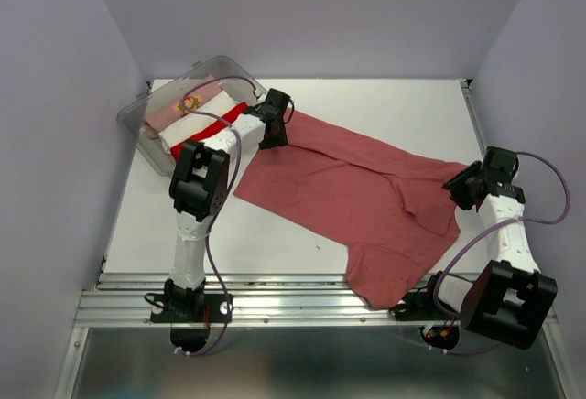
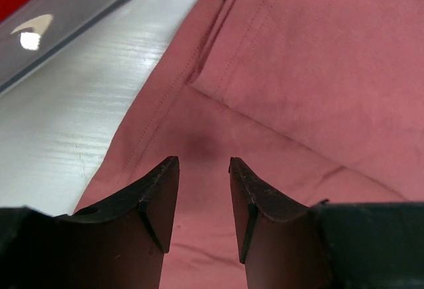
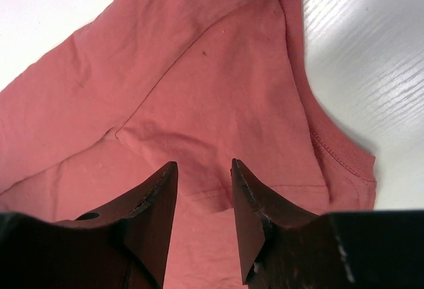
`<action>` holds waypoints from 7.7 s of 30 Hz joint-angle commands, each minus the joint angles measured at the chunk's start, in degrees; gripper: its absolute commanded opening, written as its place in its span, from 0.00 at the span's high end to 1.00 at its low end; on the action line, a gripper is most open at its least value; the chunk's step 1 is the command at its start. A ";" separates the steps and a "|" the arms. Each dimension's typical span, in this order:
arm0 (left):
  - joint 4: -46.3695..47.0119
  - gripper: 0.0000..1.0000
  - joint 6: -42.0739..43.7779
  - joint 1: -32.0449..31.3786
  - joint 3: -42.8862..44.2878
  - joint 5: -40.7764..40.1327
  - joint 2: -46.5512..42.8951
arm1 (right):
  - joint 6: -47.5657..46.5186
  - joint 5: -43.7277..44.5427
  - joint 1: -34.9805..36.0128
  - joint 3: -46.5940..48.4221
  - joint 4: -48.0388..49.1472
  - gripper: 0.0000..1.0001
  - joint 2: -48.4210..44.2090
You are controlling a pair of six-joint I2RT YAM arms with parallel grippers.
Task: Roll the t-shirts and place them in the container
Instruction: Fold the T-shirt at the center of the board.
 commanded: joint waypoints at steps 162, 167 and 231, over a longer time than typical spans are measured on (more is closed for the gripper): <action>3.48 1.00 3.14 3.81 8.64 -4.24 3.10 | -2.82 10.62 15.65 7.47 -17.55 0.42 4.55; 3.66 1.00 3.23 3.81 8.46 -3.54 2.93 | 0.61 10.73 9.60 6.96 -18.79 0.44 4.63; 3.22 1.00 5.77 3.81 8.99 -5.21 2.49 | 5.10 9.32 -1.57 1.23 -19.13 0.99 -0.11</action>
